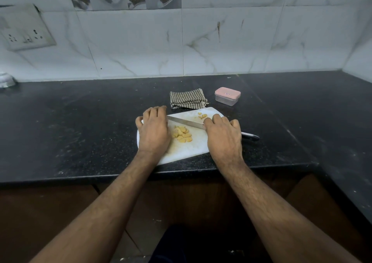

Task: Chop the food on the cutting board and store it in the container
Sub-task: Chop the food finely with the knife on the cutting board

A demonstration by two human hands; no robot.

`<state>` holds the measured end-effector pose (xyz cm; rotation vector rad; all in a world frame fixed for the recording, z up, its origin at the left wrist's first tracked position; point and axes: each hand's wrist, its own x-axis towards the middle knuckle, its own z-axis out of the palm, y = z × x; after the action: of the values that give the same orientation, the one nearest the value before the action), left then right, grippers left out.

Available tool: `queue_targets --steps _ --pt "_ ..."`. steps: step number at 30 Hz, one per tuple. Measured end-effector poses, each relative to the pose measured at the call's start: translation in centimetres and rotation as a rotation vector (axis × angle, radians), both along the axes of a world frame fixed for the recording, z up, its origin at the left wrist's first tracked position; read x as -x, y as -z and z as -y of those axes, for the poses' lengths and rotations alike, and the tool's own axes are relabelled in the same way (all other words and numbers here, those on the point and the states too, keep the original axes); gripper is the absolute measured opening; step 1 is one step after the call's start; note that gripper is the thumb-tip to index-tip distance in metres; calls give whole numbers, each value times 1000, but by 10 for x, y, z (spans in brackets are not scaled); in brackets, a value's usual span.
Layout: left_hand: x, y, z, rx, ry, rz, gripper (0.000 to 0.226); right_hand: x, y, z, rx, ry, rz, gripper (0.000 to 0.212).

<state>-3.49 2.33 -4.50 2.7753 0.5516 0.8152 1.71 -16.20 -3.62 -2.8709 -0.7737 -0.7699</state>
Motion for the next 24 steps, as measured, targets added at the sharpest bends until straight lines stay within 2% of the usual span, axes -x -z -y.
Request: queue_targets --steps 3,10,24 --pt "-1 -1 -1 12 -48 -5 60 -1 1 -1 5 -15 -7 31" --pt "-3 -1 0 14 -34 -43 43 2 -1 2 10 -51 18 31" --pt "0 0 2 -38 -60 -19 42 2 1 1 -16 13 65 26"
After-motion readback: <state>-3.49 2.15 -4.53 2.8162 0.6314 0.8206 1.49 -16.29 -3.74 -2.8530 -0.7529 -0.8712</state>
